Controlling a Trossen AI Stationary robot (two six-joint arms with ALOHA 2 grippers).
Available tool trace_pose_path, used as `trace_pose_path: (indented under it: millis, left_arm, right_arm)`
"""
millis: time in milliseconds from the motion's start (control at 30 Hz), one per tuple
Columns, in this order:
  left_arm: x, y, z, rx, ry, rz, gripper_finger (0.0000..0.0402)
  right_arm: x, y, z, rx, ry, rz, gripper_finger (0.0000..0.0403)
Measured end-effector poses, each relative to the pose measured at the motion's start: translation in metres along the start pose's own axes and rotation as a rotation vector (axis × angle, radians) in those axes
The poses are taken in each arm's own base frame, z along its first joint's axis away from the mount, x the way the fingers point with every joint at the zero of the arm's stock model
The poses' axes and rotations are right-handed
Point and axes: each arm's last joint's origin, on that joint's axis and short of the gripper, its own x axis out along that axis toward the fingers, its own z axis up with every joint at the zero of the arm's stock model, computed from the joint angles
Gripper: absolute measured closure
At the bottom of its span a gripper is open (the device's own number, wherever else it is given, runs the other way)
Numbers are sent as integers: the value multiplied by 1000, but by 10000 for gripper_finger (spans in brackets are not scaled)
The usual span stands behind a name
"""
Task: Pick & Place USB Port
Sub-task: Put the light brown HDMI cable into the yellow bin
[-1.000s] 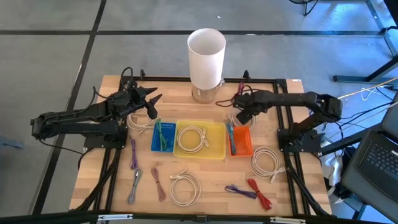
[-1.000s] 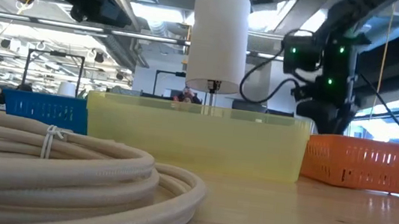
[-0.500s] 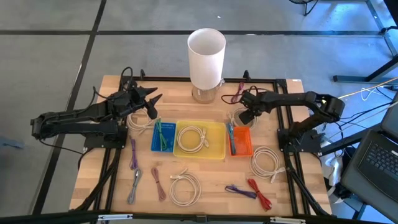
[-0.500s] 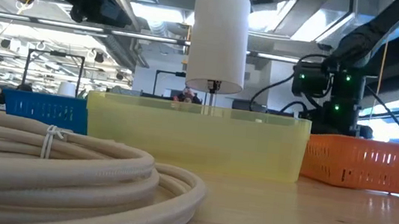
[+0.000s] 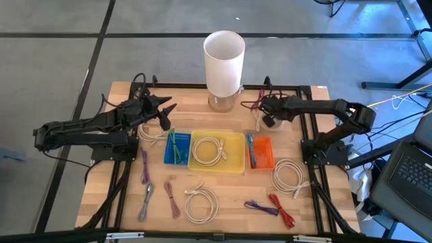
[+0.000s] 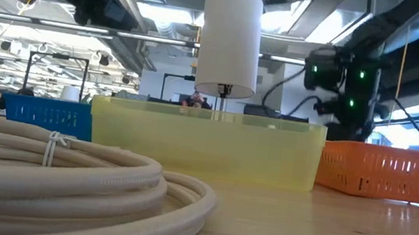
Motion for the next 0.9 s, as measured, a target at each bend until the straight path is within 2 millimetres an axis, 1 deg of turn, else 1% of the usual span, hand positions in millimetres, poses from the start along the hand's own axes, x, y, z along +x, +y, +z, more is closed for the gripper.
trace_pose_path:
  millis: [167,333,500,633,733,800,900]
  left_arm:
    - [0,0,-1,4,9,-15,236]
    - [0,0,-1,4,10,-13,237]
    - [1,-2,-2,-4,20,-41,233]
    - [8,-8,-4,-34,47,-153,233]
    - [19,-16,-3,-47,34,-238,233]
    - [29,-22,-2,-54,11,-302,233]
    - [44,-33,4,-74,-78,-453,231]
  right_arm:
    - [-42,-11,5,12,-98,-46,369]
    - [-94,-27,4,52,-236,-2,369]
    - [-141,-39,-7,72,-404,147,369]
    - [-169,-42,-21,69,-528,295,369]
    - [-187,-39,-26,45,-638,436,369]
    - [-200,-33,-26,10,-724,527,369]
    - [-217,-23,-24,-59,-851,637,369]
